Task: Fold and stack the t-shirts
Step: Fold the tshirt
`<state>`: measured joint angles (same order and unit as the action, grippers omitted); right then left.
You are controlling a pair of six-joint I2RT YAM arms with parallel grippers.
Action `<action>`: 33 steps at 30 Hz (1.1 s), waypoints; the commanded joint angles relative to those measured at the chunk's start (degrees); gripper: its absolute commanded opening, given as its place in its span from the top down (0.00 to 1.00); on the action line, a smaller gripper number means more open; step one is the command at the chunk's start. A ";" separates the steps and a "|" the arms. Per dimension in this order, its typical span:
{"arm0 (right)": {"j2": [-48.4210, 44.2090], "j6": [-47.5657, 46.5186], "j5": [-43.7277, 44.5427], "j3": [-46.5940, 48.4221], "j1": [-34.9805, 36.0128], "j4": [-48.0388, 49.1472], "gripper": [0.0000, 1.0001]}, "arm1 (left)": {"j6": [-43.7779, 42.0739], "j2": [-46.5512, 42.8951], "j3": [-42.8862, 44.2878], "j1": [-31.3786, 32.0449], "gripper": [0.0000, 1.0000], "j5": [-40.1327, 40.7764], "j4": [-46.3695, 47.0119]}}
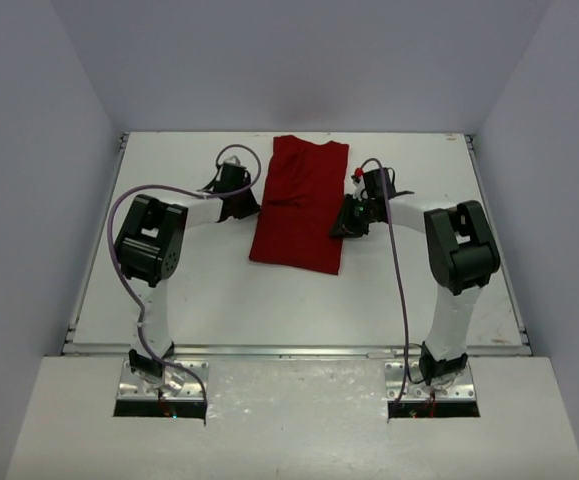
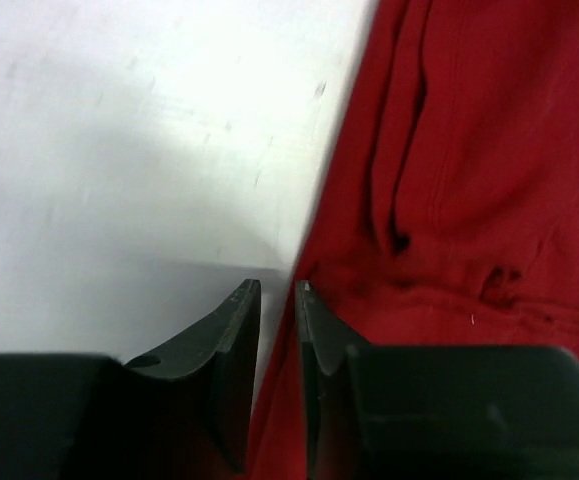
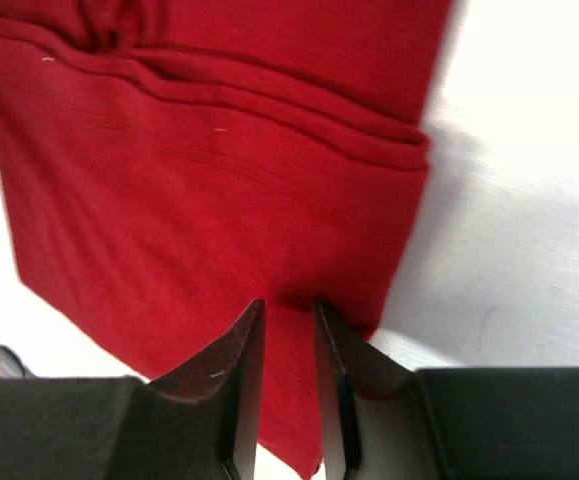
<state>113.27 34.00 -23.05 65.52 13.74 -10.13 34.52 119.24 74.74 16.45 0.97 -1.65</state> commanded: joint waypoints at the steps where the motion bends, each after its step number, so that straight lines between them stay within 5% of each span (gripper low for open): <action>1: -6.02 -1.13 -3.84 2.08 0.06 2.91 0.72 | 0.37 -10.58 -5.38 -0.01 0.79 -0.62 3.21; 7: -17.20 2.38 -8.67 -9.69 0.94 13.37 0.44 | 3.62 -33.26 -21.89 3.76 0.80 5.36 7.09; 9: -17.56 4.66 -13.92 -14.26 0.94 17.57 0.87 | 4.15 -37.41 -28.49 5.78 0.93 2.30 13.12; 10: -17.39 5.63 -14.65 -15.75 1.03 18.99 0.98 | 4.06 -37.68 -30.68 6.66 0.97 -0.85 16.56; 12: -15.99 7.82 -15.01 -19.36 1.12 22.33 0.99 | 4.24 -34.53 -33.95 6.67 1.00 -10.35 21.32; 16: -13.08 10.56 -16.07 -22.09 1.55 26.56 0.99 | 4.59 -26.18 -33.25 6.32 1.00 -12.05 21.16; 23: -11.32 12.06 -9.74 -29.65 1.64 29.99 0.99 | 5.82 -19.05 -34.49 5.88 1.00 -7.39 18.88; 33: -6.31 7.40 -2.10 -26.14 1.47 16.74 0.99 | 10.82 -15.43 -40.36 5.61 1.00 -3.78 17.81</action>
<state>104.90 45.08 -34.59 39.00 15.16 13.43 44.29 101.21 38.74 22.61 -6.90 21.67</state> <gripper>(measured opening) 0.013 0.006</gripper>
